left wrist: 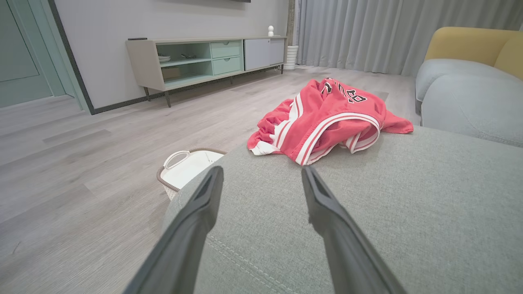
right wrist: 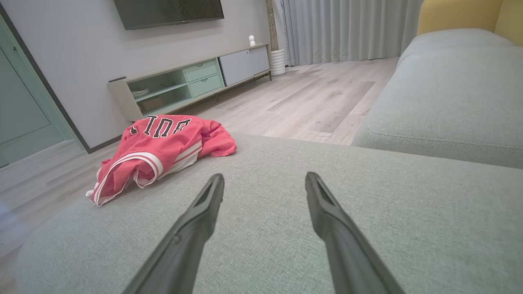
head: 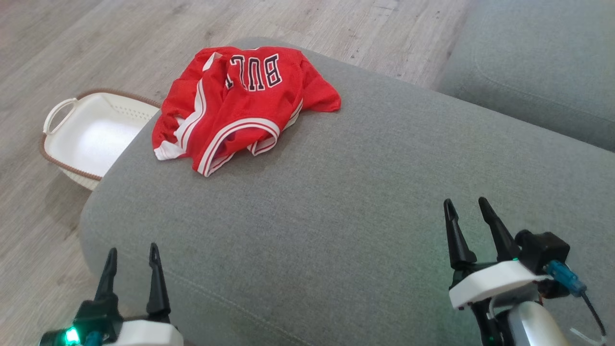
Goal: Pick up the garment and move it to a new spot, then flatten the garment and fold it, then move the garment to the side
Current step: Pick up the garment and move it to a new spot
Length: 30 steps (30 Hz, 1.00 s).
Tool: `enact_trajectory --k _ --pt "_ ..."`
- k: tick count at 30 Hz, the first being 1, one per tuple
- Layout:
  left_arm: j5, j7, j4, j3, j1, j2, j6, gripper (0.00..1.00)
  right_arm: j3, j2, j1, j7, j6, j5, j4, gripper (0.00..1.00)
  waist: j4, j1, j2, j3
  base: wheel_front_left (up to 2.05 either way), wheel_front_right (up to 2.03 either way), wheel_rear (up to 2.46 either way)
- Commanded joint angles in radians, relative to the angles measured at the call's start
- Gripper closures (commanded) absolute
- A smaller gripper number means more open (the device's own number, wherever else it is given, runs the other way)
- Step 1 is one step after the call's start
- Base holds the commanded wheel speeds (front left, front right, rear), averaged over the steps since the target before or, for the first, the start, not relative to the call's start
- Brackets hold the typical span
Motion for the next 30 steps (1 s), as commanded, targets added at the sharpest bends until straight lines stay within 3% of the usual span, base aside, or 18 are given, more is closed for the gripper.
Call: enact_trajectory --k 1,9,17,21,30 --pt "-0.009 -0.016 -0.046 0.048 -0.032 0.012 0.008 0.00 0.027 -0.008 -0.055 -0.005 0.008 -0.006 -0.022 0.00 0.003 -0.0002 0.0000 0.005 0.00 0.00 0.00" --pt "-0.055 0.027 -0.088 0.072 -0.057 0.022 0.001 0.00 0.021 -0.008 -0.053 -0.014 0.008 -0.005 -0.006 0.00 0.000 -0.0002 0.0000 0.007 0.00 0.00 0.00" --pt "-0.176 0.201 -0.190 0.142 -0.212 0.074 -0.033 0.00 -0.023 -0.008 -0.019 -0.016 0.008 -0.017 -0.032 0.00 -0.014 -0.0002 0.0000 0.029 0.00 0.00 0.00" --pt "-0.245 0.305 -0.166 0.196 -0.349 0.144 -0.068 0.00 -0.029 -0.008 -0.033 0.000 0.008 -0.048 -0.076 0.00 -0.069 -0.0002 0.0000 0.088 0.00 0.00 0.00" --pt "-0.406 0.489 0.051 0.276 -0.634 0.248 -0.140 0.00 -0.059 -0.008 -0.071 0.065 0.008 -0.125 -0.220 0.00 -0.216 -0.0002 0.0000 0.279 0.00 0.00 0.00"
